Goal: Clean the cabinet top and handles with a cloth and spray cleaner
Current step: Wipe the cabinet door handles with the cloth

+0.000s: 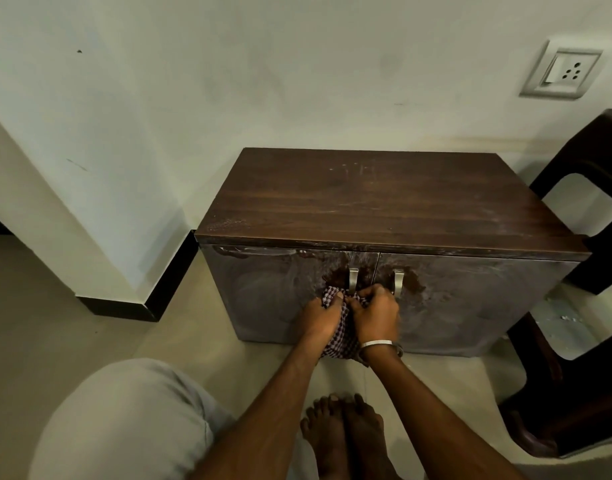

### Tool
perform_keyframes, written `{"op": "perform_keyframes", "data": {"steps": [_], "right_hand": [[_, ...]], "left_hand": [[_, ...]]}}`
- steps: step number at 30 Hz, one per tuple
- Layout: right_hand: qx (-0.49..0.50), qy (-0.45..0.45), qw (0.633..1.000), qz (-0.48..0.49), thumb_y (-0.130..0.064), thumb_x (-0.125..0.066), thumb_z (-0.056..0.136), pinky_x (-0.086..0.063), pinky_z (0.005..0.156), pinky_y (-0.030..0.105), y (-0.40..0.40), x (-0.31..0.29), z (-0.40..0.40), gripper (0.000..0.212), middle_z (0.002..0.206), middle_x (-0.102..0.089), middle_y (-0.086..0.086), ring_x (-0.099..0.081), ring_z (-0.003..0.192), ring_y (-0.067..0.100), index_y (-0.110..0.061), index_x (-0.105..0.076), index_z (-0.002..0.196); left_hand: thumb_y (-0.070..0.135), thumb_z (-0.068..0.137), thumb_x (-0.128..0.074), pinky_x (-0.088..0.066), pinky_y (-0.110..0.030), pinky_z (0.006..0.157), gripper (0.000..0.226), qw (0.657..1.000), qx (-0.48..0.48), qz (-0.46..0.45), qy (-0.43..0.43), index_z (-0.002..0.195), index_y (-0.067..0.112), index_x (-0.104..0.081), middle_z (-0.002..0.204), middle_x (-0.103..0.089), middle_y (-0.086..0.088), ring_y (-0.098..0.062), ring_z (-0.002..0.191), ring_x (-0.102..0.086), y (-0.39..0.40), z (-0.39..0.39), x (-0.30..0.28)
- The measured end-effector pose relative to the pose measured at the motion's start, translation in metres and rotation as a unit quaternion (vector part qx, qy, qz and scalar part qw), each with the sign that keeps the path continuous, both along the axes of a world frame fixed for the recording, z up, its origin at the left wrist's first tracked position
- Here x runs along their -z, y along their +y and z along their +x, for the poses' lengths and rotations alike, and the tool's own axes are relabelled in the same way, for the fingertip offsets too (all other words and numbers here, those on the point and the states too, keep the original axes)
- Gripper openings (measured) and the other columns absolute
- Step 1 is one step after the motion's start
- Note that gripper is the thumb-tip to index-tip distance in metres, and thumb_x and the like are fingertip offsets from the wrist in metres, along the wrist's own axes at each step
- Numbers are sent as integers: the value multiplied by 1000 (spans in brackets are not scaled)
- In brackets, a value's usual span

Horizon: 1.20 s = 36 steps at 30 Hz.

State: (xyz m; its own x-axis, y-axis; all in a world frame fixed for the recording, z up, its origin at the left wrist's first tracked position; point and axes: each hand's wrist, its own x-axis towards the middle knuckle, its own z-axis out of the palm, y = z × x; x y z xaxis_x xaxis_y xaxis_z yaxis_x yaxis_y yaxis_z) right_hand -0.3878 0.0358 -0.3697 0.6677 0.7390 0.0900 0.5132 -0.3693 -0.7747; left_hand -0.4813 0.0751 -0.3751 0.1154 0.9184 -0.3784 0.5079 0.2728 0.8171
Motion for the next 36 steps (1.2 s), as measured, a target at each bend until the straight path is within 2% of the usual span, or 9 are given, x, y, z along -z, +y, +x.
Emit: {"op": "perform_keyframes", "data": {"steps": [3,6,12,17,22,26,30,36], "right_hand": [[3,-4,1000,-22,-24,-70,82,-52,73,35,2,0,0,15,95,-65,8,-62,86,25,-14,-61,88],[8,-4,1000,-27,-24,-70,82,-52,73,35,3,-1,-1,14,93,-67,8,-63,85,26,-14,-63,88],[-2,-7,1000,-1,-21,-72,81,-52,73,34,-4,-8,-1,12,93,-65,6,-62,84,22,-14,-63,86],[-20,3,999,43,-18,-71,82,-48,75,30,-14,-18,-3,11,94,-60,4,-57,85,18,-12,-62,86],[-27,17,997,76,-26,-73,81,-51,75,30,-14,-34,1,17,89,-62,2,-58,82,15,-12,-65,86],[-12,44,996,71,-29,-76,78,-53,72,32,-2,-52,7,19,81,-69,3,-63,77,16,-12,-68,81],[2,56,996,64,-28,-79,75,-55,72,34,4,-57,8,19,78,-70,3,-65,74,17,-12,-68,79],[7,17,996,86,-31,-76,78,-54,72,35,3,-57,8,18,82,-67,0,-62,77,15,-15,-67,79]], "left_hand": [[47,95,-51,-48,-30,88,46,1000,3,2,0,116,9,-67,120,-67,-12,-30,110,-62,-1,0,-2],[44,96,-52,-46,-29,87,45,1000,1,1,0,119,8,-66,124,-66,-13,-29,113,-61,0,0,-2],[45,95,-53,-49,-29,82,40,999,-6,2,-38,111,11,-68,113,-70,-9,-25,102,-65,-6,-1,-6],[43,95,-55,-49,-27,81,36,997,-8,36,-73,112,13,-68,111,-70,-7,-21,99,-65,-13,-5,-16],[45,93,-57,-53,-30,82,26,991,-19,29,-128,101,22,-65,101,-70,-1,-16,91,-65,-15,-6,-29],[48,89,-61,-57,-40,85,29,991,-38,29,-123,89,20,-69,94,-74,-2,-19,87,-69,-4,-2,-41],[48,87,-63,-57,-40,84,34,993,-47,36,-103,89,16,-71,92,-74,-3,-20,85,-70,2,2,-43],[42,89,-64,-59,-36,78,27,982,-77,43,-168,91,17,-73,87,-75,0,-16,81,-71,-3,5,-41]]}}
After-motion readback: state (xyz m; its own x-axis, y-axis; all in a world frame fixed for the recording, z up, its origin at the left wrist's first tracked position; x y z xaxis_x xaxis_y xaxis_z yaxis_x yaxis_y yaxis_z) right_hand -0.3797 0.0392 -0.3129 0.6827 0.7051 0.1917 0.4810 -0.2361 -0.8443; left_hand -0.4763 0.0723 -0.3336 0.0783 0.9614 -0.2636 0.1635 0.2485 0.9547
